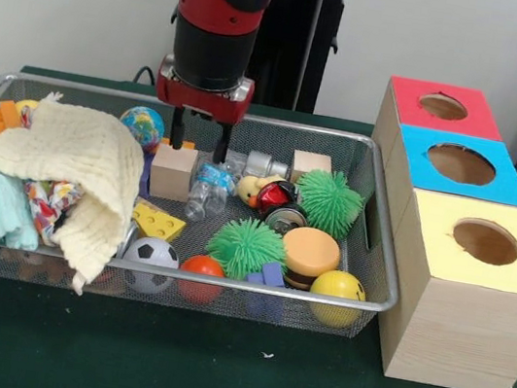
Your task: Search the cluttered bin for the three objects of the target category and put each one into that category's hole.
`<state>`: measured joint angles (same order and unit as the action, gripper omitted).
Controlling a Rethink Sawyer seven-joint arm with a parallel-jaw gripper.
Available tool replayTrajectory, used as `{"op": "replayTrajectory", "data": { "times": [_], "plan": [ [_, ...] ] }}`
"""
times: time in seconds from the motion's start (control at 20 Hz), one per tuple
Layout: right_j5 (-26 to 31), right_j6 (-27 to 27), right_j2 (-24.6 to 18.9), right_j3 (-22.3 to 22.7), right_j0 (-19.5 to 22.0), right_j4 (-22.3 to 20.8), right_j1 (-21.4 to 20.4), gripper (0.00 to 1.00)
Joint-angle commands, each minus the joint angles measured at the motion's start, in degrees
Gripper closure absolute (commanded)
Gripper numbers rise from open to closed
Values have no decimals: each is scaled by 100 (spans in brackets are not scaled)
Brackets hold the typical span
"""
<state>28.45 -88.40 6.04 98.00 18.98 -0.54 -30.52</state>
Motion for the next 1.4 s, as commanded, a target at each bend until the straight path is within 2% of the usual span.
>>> {"op": "replayTrajectory", "data": {
  "times": [0.05,0.4,0.7,0.8,0.95,1.4],
  "plan": [
    [744,-1159,-691,358,171,731,-110,0],
    [773,-1268,-871,608,246,1341,-240,0],
    [528,-1104,-850,675,219,1462,-228,0],
    [372,-1045,-602,533,58,1222,-165,0],
    [14,-661,-381,255,-73,688,56,0],
    [-407,-481,-201,-46,-167,59,387,0]
  ]
}}
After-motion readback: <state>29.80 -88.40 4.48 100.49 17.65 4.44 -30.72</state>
